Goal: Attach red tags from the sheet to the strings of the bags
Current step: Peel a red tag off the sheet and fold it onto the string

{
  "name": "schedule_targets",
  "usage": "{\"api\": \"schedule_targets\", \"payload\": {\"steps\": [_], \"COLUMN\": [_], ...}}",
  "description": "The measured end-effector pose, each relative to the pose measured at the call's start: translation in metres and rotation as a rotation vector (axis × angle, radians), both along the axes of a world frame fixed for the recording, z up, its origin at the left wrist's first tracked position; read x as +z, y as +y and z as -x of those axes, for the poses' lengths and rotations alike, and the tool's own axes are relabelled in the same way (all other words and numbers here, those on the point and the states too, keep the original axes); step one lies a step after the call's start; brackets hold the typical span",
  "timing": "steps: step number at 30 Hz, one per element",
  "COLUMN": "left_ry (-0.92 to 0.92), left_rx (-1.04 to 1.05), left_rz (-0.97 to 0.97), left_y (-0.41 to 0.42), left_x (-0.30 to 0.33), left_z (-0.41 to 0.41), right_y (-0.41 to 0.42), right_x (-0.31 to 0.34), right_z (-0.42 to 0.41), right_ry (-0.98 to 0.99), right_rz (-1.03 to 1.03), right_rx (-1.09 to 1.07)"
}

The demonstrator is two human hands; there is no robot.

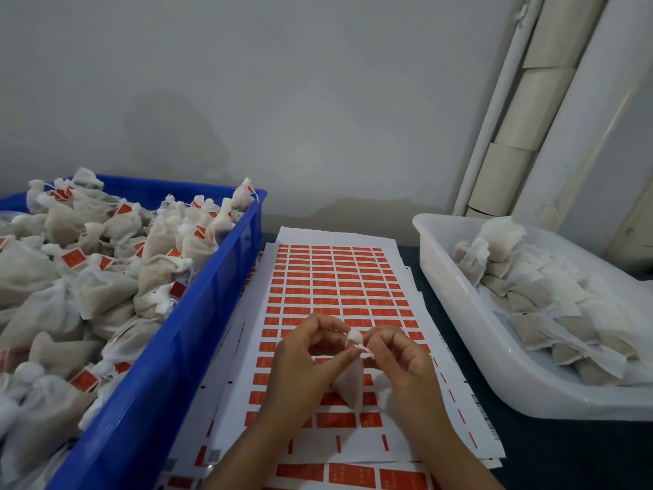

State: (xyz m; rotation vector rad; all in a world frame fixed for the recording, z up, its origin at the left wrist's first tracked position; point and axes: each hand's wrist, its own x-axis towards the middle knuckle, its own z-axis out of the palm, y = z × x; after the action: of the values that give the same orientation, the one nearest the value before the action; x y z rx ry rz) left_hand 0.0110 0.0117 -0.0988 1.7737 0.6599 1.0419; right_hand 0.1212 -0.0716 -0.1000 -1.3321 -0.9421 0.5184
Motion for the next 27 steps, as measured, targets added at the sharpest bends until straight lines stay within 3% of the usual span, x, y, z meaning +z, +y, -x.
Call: {"api": "schedule_targets", "payload": {"steps": [12, 27], "left_ry": [-0.063, -0.012], "left_rx": [-0.106, 0.081], "left_rz": [0.074, -0.024], "left_y": [-0.003, -0.008], "left_x": [0.004, 0.002], "left_z": [0.0, -0.001], "right_y": [0.0, -0.001], "right_x": [0.0, 0.0], "right_z": [0.004, 0.008], "right_ry": [-0.024, -0.18], "right_rz": [0.048, 0.036], "right_rx": [0.026, 0.0]}}
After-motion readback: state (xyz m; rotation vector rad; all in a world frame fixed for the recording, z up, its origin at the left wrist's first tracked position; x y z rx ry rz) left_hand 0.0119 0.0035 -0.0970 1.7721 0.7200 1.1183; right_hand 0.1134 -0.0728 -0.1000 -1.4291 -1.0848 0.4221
